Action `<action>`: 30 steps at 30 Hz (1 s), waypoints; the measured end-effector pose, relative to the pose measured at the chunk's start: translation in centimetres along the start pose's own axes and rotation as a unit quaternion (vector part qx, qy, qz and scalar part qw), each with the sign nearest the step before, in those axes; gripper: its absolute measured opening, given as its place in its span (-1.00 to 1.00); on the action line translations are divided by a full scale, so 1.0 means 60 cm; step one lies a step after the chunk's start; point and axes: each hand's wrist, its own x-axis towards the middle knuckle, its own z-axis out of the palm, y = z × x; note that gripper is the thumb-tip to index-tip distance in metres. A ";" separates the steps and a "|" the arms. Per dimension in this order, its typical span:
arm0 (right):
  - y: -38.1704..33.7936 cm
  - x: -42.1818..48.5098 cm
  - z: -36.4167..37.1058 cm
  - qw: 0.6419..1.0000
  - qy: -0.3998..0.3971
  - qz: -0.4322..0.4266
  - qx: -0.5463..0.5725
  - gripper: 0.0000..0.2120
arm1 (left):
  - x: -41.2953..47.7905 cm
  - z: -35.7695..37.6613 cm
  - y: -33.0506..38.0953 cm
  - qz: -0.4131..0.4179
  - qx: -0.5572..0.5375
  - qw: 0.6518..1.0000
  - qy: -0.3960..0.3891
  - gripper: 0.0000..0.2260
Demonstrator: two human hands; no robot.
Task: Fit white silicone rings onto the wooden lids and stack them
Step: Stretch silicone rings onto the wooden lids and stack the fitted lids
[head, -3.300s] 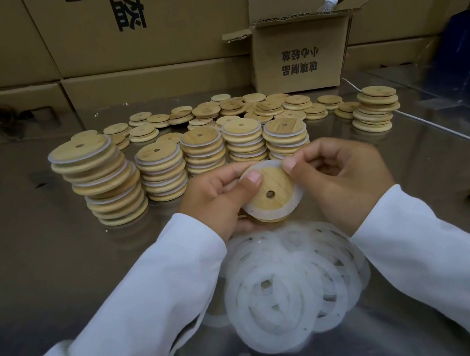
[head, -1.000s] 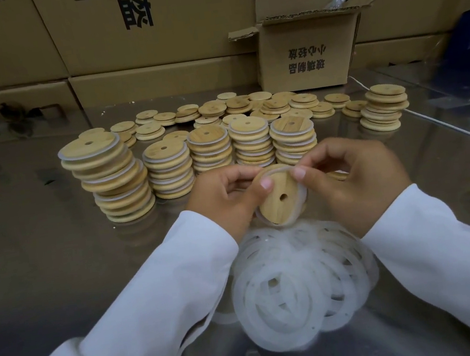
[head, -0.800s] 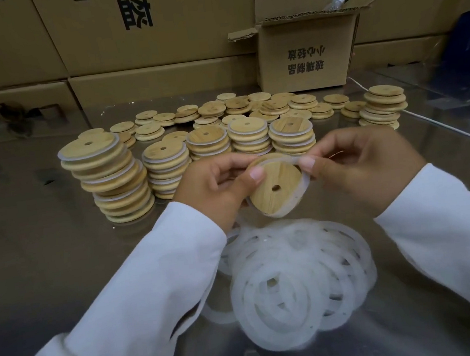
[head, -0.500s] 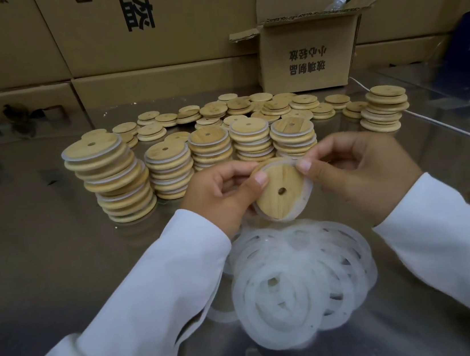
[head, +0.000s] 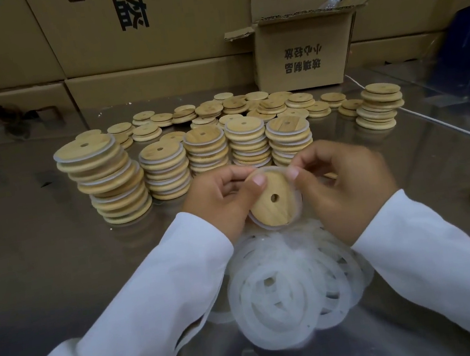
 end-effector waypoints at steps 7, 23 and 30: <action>0.005 0.019 -0.012 0.995 -0.045 0.076 0.045 -0.81 | 0.009 -0.011 0.006 0.062 0.042 0.997 -0.007 -0.82; 0.010 0.002 0.001 0.998 0.038 0.023 -0.032 -0.85 | 0.008 -0.004 -0.009 -0.023 -0.053 0.997 0.054 -0.89; 0.008 0.014 -0.003 0.998 0.002 0.044 -0.041 -0.77 | 0.015 -0.012 -0.006 0.002 -0.045 0.998 0.044 -0.91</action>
